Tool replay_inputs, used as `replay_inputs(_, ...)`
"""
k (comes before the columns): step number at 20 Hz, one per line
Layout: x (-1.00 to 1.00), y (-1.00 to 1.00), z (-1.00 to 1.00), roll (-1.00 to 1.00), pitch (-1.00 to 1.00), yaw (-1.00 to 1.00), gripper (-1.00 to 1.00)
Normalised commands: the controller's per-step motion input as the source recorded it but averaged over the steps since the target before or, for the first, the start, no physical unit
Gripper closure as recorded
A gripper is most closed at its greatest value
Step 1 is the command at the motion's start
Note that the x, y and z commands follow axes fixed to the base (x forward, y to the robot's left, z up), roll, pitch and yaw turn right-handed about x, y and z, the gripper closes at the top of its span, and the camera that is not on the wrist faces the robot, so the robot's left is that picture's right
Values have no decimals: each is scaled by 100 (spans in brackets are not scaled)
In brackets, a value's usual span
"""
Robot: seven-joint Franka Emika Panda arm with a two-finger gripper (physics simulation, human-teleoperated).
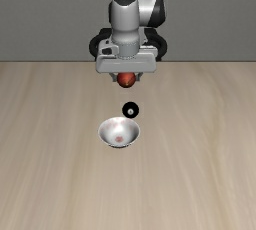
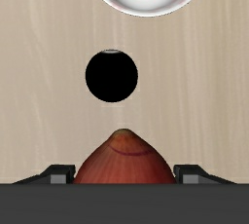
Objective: Pick up the onion and put it on the bowl
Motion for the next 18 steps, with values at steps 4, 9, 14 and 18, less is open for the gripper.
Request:
replay_inputs(4,100,0,0,0,0,0,100)
replay_inputs(9,100,0,0,0,0,0,100)
replay_inputs(14,80,-20,0,0,0,0,100)
replay_inputs(18,25,0,0,0,0,0,-100)
